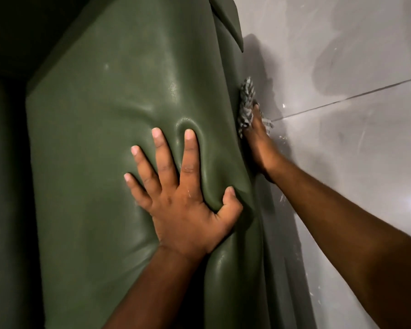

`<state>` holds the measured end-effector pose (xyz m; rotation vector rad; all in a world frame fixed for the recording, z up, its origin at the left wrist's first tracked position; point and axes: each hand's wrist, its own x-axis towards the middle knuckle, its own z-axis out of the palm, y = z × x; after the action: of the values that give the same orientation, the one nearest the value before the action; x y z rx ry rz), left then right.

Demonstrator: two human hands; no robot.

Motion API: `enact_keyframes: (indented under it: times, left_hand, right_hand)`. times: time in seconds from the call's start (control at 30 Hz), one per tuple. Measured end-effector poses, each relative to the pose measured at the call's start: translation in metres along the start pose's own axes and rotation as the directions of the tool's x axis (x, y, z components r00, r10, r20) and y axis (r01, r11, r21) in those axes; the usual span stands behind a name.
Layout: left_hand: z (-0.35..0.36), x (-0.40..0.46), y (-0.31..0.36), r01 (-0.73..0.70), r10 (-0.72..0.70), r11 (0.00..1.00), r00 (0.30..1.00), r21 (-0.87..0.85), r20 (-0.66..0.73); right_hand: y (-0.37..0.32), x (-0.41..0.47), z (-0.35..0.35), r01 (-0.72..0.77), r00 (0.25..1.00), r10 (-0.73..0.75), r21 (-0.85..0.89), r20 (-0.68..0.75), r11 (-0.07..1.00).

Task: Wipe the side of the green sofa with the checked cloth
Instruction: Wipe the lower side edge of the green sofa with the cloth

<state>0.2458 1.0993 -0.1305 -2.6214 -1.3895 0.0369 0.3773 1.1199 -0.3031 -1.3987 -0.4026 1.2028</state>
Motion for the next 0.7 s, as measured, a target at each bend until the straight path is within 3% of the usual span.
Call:
enact_keyframes:
  times: [0.23,0.33,0.47,0.57,0.7]
  left_hand:
    - [-0.002,-0.001,0.003,0.016,-0.016,1.000,1.000,0.011,0.002]
    - [-0.006,-0.004,0.005,0.039,-0.040,0.999,0.999,0.019,0.034]
    - [-0.020,-0.012,0.014,0.100,-0.093,0.993,0.991,-0.061,0.099]
    - [-0.038,-0.099,0.019,0.129,-0.104,0.974,0.984,-0.183,0.141]
    - [-0.061,-0.258,0.014,0.178,-0.149,0.973,0.971,-0.148,0.187]
  right_hand:
    - [0.049,-0.086,0.006,-0.109,0.993,0.111,0.054,-0.039,0.993]
    - [0.061,-0.125,0.004,-0.208,0.978,0.205,0.106,0.042,0.972]
    - [0.082,-0.172,0.015,-0.170,0.985,0.173,0.141,-0.007,0.975]
    - [0.104,-0.214,0.020,-0.227,0.974,0.226,0.106,0.027,0.968]
    - [0.124,-0.282,0.025,-0.297,0.955,0.294,0.154,0.040,0.942]
